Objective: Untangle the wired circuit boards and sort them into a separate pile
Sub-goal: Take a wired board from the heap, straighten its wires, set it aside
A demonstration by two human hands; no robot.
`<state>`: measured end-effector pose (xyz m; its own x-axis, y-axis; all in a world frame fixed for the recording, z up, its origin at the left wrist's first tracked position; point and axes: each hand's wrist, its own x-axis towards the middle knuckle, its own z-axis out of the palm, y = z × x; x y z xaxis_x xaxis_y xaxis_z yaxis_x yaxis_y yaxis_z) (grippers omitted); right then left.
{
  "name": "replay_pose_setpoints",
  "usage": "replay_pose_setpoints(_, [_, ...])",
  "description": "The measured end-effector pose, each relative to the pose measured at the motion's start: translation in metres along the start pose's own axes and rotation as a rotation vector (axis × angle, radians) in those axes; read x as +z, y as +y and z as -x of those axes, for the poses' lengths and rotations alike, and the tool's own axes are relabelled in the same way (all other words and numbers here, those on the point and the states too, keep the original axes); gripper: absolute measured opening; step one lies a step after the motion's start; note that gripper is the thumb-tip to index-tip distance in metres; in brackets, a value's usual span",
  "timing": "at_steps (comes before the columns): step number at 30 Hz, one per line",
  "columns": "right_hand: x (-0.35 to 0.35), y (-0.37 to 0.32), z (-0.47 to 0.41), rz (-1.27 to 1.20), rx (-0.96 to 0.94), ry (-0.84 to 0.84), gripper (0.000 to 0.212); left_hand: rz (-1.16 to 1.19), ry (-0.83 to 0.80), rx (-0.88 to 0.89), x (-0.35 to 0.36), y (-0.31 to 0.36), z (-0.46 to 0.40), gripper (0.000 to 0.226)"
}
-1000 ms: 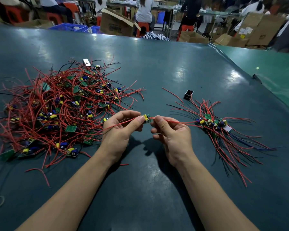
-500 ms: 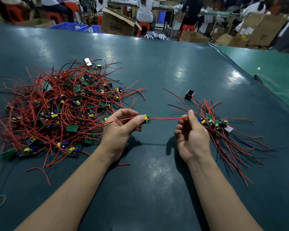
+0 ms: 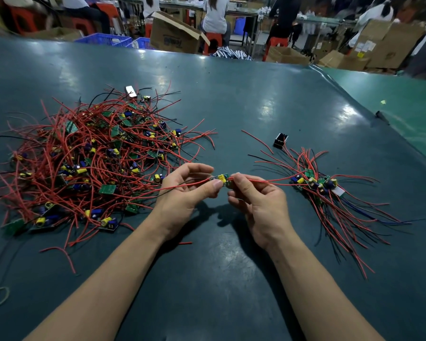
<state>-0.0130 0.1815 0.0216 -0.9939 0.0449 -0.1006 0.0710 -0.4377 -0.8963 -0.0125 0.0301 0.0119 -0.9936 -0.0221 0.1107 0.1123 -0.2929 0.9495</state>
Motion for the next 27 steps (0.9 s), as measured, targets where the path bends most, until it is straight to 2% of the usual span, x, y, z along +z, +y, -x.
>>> replay_pose_setpoints(5, [-0.009,-0.007,-0.006,0.017,-0.076,0.138,0.012,0.076,0.045,0.004,0.001,0.003,-0.002,0.032])
replay_pose_setpoints(11, [-0.025,-0.018,-0.014,-0.147,-0.186,0.345,0.021,0.210,0.067,0.005,0.002,0.005,-0.004,0.031])
replay_pose_setpoints(13, [-0.027,-0.020,-0.014,-0.242,-0.147,0.356,0.027,0.237,0.081,0.017,0.004,0.006,-0.003,0.027])
replay_pose_setpoints(15, [-0.024,-0.021,-0.010,-0.238,-0.052,0.266,0.038,0.306,0.141,0.031,0.002,0.008,-0.005,0.024])
replay_pose_setpoints(17, [-0.016,-0.015,-0.003,-0.065,0.046,0.039,0.051,0.329,0.165,0.029,0.001,0.010,-0.004,0.023])
replay_pose_setpoints(19, [-0.004,-0.006,0.006,0.145,0.115,-0.221,0.051,0.225,0.081,0.012,0.002,0.010,-0.001,0.021])
replay_pose_setpoints(20, [0.000,-0.004,0.010,0.213,0.119,-0.297,0.046,0.156,0.016,-0.004,0.004,0.010,0.002,0.020])
replay_pose_setpoints(22, [0.000,-0.002,0.013,0.254,0.096,-0.337,0.034,0.074,-0.048,-0.038,0.007,0.010,0.006,0.023])
replay_pose_setpoints(25, [-0.002,-0.007,0.013,0.235,0.085,-0.304,0.027,0.093,-0.028,-0.059,0.005,0.011,0.005,0.021])
replay_pose_setpoints(27, [-0.001,-0.006,0.013,0.261,0.013,-0.274,0.027,0.130,-0.003,-0.046,0.007,0.011,0.005,0.019])
